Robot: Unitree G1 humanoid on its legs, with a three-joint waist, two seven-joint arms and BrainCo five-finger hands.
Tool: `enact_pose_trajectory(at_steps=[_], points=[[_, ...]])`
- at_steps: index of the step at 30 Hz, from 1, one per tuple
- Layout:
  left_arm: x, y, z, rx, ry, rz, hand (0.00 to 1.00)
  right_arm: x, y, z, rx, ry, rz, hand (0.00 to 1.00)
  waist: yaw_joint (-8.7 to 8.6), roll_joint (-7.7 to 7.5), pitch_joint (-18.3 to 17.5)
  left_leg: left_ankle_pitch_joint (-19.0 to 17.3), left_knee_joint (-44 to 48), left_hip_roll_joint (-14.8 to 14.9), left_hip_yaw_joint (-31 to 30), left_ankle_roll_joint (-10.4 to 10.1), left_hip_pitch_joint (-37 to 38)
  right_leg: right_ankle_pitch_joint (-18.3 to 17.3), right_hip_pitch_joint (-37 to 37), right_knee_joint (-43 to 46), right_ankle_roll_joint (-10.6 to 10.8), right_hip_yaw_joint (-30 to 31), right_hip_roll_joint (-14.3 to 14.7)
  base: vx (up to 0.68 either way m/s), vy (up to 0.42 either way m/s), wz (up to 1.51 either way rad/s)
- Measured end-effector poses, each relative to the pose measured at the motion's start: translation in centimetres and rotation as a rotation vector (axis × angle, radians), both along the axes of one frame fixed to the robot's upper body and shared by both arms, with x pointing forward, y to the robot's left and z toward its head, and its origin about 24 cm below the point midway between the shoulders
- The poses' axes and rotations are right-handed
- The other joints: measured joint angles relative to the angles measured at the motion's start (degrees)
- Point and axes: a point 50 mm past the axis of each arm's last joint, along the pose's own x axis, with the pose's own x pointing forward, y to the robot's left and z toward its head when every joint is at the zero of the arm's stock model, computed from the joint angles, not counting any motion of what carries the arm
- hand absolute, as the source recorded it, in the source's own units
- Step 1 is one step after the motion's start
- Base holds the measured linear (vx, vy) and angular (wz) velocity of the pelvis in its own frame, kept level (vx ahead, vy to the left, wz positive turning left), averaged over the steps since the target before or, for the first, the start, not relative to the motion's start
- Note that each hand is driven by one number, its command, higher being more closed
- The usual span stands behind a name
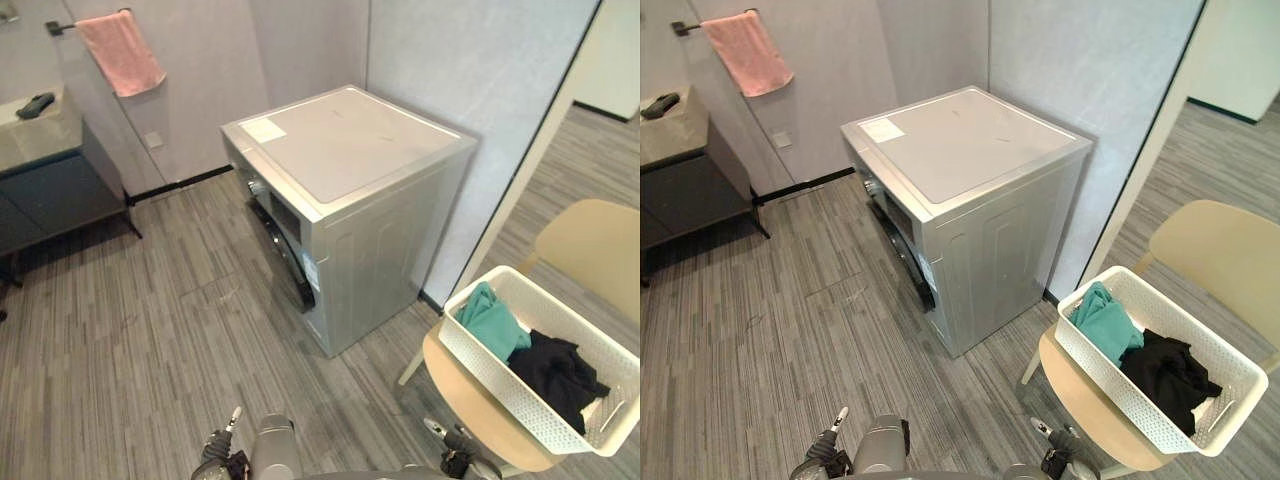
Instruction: Pick up the laundry basket with both hands and put the clothes into the washing machine.
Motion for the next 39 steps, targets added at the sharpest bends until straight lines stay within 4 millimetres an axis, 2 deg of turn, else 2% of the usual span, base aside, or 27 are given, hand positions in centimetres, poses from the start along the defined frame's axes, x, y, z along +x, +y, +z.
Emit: enact_pose_trajectory(at_steps=[2,5,6,7,8,10,11,12,14,15,16,17,18,19,21,22,23,24,25,27,29,31,34,35,36,37,39], points=[[-0.5,0.4,-0.1,0.009,0.012,0.012,0.0,-0.1,0.0,0.0,-0.006,0.002,0.015,0.0,-0.03,-0.96,-0.22,-3.21,-13.62,1.13,0.74,1.75,3.07,0.6,0.18,-1.67,0.84,2.47,-0.88,0.24,0.207,-0.54],[-0.9,0.4,-0.2,0.013,0.027,0.04,0.0,-0.9,-0.4,-0.1,-0.033,0.031,0.044,0.0,0.37,-1.2,-0.41,-2.62,-31.08,2.7,-4.08,1.92,7.09,1.33,0.77,-2.79,2.4,7.25,-3.47,0.25,0.407,-0.64],[-1.1,0.3,-0.2,0.009,0.031,0.044,0.0,-1.1,-0.6,-0.1,-0.039,0.039,0.045,0.0,0.46,-0.83,-0.69,-1.18,-32.32,2.85,-5.57,2.08,7.88,1.56,0.81,-2.95,3.11,8.08,-3.95,0.26,0.555,-0.78],[-1.5,-0.1,-0.4,-0.003,0.041,0.052,0.0,-1.8,-1.1,-0.2,-0.053,0.058,0.043,0.0,1.24,0.4,-1.92,-0.71,-31.29,2.67,-7.6,-2.62,8.47,1.79,0.98,-3.64,6.19,10.02,-5.08,0.24,0.597,-0.65],[-1.4,0.2,-0.3,0.006,0.04,0.05,0.0,-2.2,-1.1,-0.5,-0.044,0.082,0.035,0.0,0.82,-1.31,-2.77,-6.56,-28.65,0.68,-5.6,-7.93,8.29,2.32,1.43,-5.08,8.19,11.12,-7.78,0.24,0.603,-0.47],[-0.8,1.1,-0.1,0.029,0.033,0.041,0.0,-2.9,0.4,-1.1,0.006,0.113,0.015,0.0,-0.1,-3.58,-3.23,-10.34,-24.5,-1.74,-3.52,-7.07,6.16,5.87,1.6,-6.72,9.95,11.65,-11.21,0.15,0.54,-0.02],[-0.6,1.3,-0.1,0.033,0.037,0.031,0.0,-3.4,1.3,-1.4,0.041,0.135,-0.004,0.0,-0.11,-3.96,-3.67,-11.83,-22.2,-2.78,-2.49,-5.57,5.44,10.94,1.96,-8.64,10.62,12.36,-12.41,0.13,0.626,-0.1],[-0.2,1.0,-0.1,0.036,0.035,-0.006,0.0,-3.5,1.3,-1.4,0.044,0.131,-0.02,0.0,-0.31,-3.68,-4.01,-13.27,-20.93,-4.05,-1.47,-3.75,5.42,16.27,2.16,-10.13,10.68,12.63,-13.37,0.1,0.523,-0.18],[0.6,0.8,0.1,0.047,0.024,-0.063,0.0,-3.3,1.2,-1.3,0.044,0.125,-0.026,0.0,-0.35,-3.88,-4.3,-14.51,-20.84,-5.53,0.55,-1.57,5.54,22.2,0.92,-10.43,9.5,12.95,-15.07,0.03,0.487,-0.22],[1.4,0.3,0.2,0.051,0.012,-0.112,0.0,-2.5,1.3,-1.2,0.043,0.104,-0.019,0.0,-0.16,-3.59,-4.43,-15.4,-21.26,-6.34,2.84,0.22,5.59,27.97,-1.73,-9.9,5.58,13.52,-16.08,-0.03,0.514,-0.39],[1.4,0.1,0.2,0.051,0.014,-0.129,0.0,-1.8,1.3,-1.0,0.039,0.086,-0.008,0.0,-0.16,-3.29,-4.63,-15.54,-21.92,-6.4,3.98,0.82,5.9,30.07,-3.11,-9.31,2.66,13.11,-16.21,-0.06,0.45,-0.65],[1.4,0.0,0.2,0.061,0.019,-0.164,0.0,-0.8,1.3,-0.6,0.026,0.057,0.012,0.0,-0.29,-2.88,-4.51,-14.97,-23.95,-6.46,5.39,1.95,7.3,29.59,-6.88,-3.77,-0.66,11.51,-15.54,-0.04,0.335,-0.66],[1.2,0.0,0.1,0.066,0.027,-0.172,0.0,-0.2,1.6,-0.4,0.02,0.037,0.045,0.0,-0.42,-2.86,-4.49,-14.06,-26.95,-6.76,6.73,3.02,9.54,24.6,-9.75,3.93,-0.7,9.12,-13.49,-0.03,0.263,-0.57],[1.1,-0.1,0.1,0.066,0.03,-0.179,0.0,-0.1,1.6,-0.4,0.018,0.03,0.056,0.0,-0.49,-2.78,-4.46,-13.59,-28.31,-7.05,6.88,3.2,10.49,22.31,-10.49,6.64,-0.11,8.19,-12.6,-0.03,0.193,-0.35],[1.1,-0.5,0.0,0.062,0.034,-0.21,0.0,0.5,2.2,-0.1,0.013,0.006,0.102,0.0,-0.46,-2.85,-4.45,-10.89,-34.76,-8.49,8.75,4.05,14.49,13.74,-12.47,16.52,1.49,3.52,-6.99,-0.02,0.123,-0.19],[1.0,-0.7,0.0,0.056,0.036,-0.21,0.0,0.9,2.5,0.0,0.015,-0.005,0.127,0.0,-0.5,-2.82,-4.45,-10.04,-36.75,-9.25,9.39,4.39,15.45,10.32,-13.11,18.32,2.76,2.42,-3.62,0.01,0.024,-0.12],[0.9,-0.8,-0.1,0.053,0.04,-0.21,0.0,0.9,2.7,0.0,0.016,-0.008,0.137,0.0,-0.5,-2.83,-4.46,-9.66,-37.34,-9.69,9.61,4.65,15.69,8.69,-13.13,18.11,3.15,2.19,-2.09,0.02,-0.004,-0.04],[0.8,-0.8,-0.2,0.05,0.045,-0.208,0.0,1.0,2.7,0.0,0.014,-0.013,0.141,0.0,-0.61,-2.82,-4.44,-8.87,-37.83,-10.39,9.73,5.36,15.7,6.04,-12.68,16.41,2.58,1.99,-0.53,0.04,-0.046,0.0],[0.7,-0.9,-0.3,0.044,0.054,-0.208,0.0,1.0,2.6,0.0,0.009,-0.016,0.138,0.0,-0.49,-3.22,-4.69,-8.15,-38.18,-10.96,9.92,4.74,15.64,3.96,-11.17,12.46,2.09,3.3,0.17,0.05,-0.057,-0.01],[0.6,-0.8,-0.4,0.046,0.064,-0.211,0.0,1.2,2.4,0.1,0.003,-0.021,0.137,0.0,-0.43,-2.49,-4.53,-5.63,-40.4,-11.63,10.29,3.8,15.88,3.36,-8.76,7.41,1.74,5.46,1.25,0.04,-0.05,0.0],[0.5,-1.0,-0.4,0.038,0.063,-0.186,0.0,1.1,2.4,0.1,0.004,-0.021,0.131,0.0,-0.37,-2.59,-4.33,-2.27,-45.26,-11.83,10.51,3.07,17.84,3.52,-7.29,4.13,1.47,5.86,2.04,0.04,-0.057,0.05],[0.4,-0.8,-0.4,0.039,0.063,-0.164,0.0,1.3,2.5,0.1,0.004,-0.026,0.139,0.0,-0.28,-2.93,-4.07,-1.12,-47.26,-11.44,10.53,2.66,19.64,3.81,-5.8,2.91,0.99,5.64,2.34,-0.01,-0.097,0.02],[0.4,-0.5,-0.3,0.041,0.059,-0.145,0.0,3.8,2.5,1.7,-0.054,-0.13,0.228,0.0,-0.33,-3.29,-3.59,0.19,-49.28,-11.1,11.6,2.43,20.98,3.91,-5.73,2.64,0.78,5.69,2.73,-0.05,-0.05,-0.09],[0.6,-0.6,-0.2,0.042,0.05,-0.147,0.0,5.1,2.2,2.9,-0.099,-0.193,0.27,0.0,-0.33,-3.16,-3.37,-0.03,-46.82,-10.9,11.82,2.53,19.42,3.73,-5.65,1.79,0.49,6.0,2.7,-0.1,-0.037,-0.06],[1.2,-0.7,0.1,0.054,0.025,-0.16,0.0,6.8,2.3,4.4,-0.136,-0.282,0.316,0.0,-0.27,-2.91,-1.98,-1.88,-39.04,-10.01,11.93,3.1,15.92,3.08,-4.61,0.36,-0.64,5.98,2.48,-0.07,-0.024,0.0],[1.3,-0.7,0.1,0.057,0.019,-0.161,0.0,7.0,2.3,4.7,-0.143,-0.298,0.324,0.0,-0.27,-2.82,-1.55,-2.37,-37.19,-9.93,11.89,3.11,15.3,2.81,-4.29,0.17,-1.0,5.96,2.48,-0.11,-0.022,0.02],[1.7,-0.5,0.4,0.075,0.004,-0.174,0.0,9.2,2.8,6.8,-0.198,-0.412,0.401,0.0,0.0,-2.19,0.36,-4.61,-24.74,-8.62,10.08,2.68,9.95,-1.46,-3.65,0.51,-2.24,6.03,2.28,-0.19,-0.013,-0.06]])
